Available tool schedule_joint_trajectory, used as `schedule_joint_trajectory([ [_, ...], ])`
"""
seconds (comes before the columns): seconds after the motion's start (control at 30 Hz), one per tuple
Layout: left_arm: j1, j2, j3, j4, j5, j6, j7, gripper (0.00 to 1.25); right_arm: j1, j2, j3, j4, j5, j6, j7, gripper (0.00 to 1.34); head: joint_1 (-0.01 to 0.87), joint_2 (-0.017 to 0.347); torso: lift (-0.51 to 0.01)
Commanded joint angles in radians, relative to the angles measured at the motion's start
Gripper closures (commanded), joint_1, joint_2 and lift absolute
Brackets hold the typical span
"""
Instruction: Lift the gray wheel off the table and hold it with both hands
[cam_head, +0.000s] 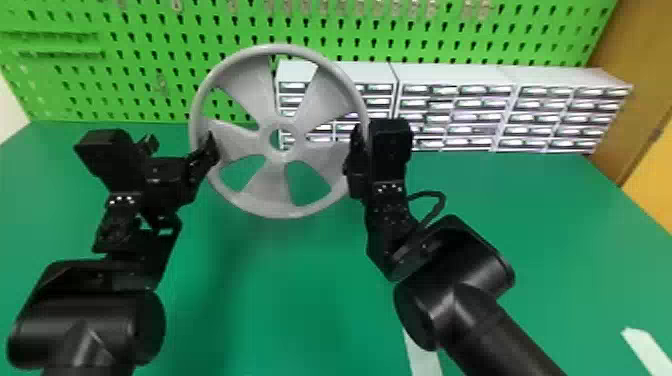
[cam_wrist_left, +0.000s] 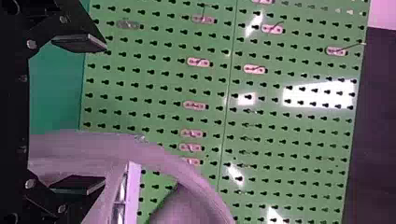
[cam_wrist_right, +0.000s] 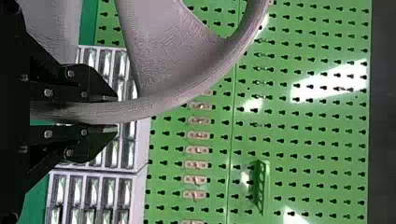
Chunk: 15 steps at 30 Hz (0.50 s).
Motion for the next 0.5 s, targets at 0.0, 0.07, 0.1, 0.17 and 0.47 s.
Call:
schedule_joint_trajectory([
  [0.0,0.002,0.000,-0.009,-0.014,0.006,0.000,0.000,0.26,-0.001,0.001,-0.001,0.004,0.004,-0.002,0.000,1.14,0.711,0.015,-0.098],
  [0.07,0.004,0.000,-0.012,-0.016,0.011,0.000,0.000,0.26,-0.001,0.001,-0.004,0.004,0.007,0.000,0.000,1.14,0.711,0.015,-0.098],
  [0.1,0.005,0.000,-0.012,-0.017,0.014,0.000,0.000,0.26,-0.003,0.001,-0.004,0.004,0.010,0.000,0.000,1.14,0.711,0.015,-0.098],
  [0.17,0.010,0.000,-0.019,-0.022,0.014,0.000,0.006,0.26,-0.003,0.002,-0.008,0.008,0.018,-0.003,0.000,1.14,0.711,0.015,-0.098],
  [0.47,0.027,0.000,-0.032,-0.028,0.039,0.000,0.034,0.26,-0.012,0.010,-0.022,0.039,0.044,-0.051,0.000,1.14,0.711,0.015,-0.098],
])
